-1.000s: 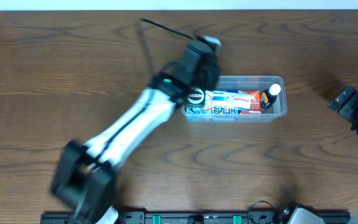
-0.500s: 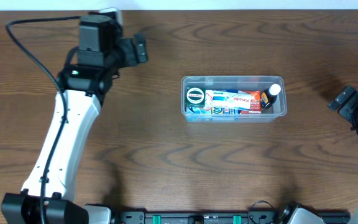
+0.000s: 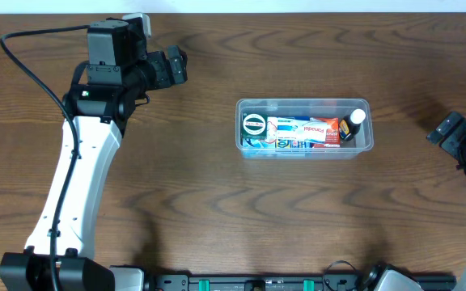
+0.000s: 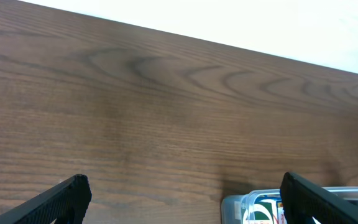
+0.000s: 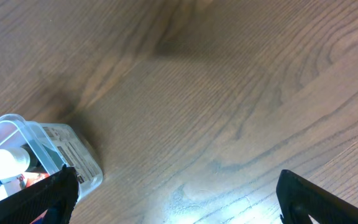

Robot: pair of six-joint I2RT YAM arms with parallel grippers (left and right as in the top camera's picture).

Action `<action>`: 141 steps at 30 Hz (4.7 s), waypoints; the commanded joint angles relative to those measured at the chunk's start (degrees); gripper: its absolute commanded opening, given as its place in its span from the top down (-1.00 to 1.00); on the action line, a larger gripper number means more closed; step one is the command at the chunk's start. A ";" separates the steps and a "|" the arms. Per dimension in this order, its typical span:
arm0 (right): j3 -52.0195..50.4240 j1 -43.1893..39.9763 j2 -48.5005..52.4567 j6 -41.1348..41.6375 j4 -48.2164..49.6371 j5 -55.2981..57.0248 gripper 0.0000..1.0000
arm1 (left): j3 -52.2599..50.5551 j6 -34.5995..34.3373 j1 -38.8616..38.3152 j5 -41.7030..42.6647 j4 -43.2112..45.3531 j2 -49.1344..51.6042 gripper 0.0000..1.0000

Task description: Pack container

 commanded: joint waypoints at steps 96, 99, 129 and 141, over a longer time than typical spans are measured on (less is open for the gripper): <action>-68.54 29.64 -73.16 -2.51 51.52 3.96 -0.99 | 0.39 0.50 0.35 0.92 -0.35 -0.68 -0.96; -68.54 29.62 -73.13 -2.34 51.54 4.00 -0.99 | 0.39 0.50 0.35 0.92 -0.35 -0.68 -0.96; -68.54 29.62 -73.13 -2.34 51.52 4.00 -0.98 | 0.39 0.50 0.35 0.92 -0.35 -0.68 -0.96; -68.54 29.62 -73.13 -2.34 51.54 4.00 -0.98 | -6.47 0.52 0.46 0.02 -2.01 -8.28 -0.96</action>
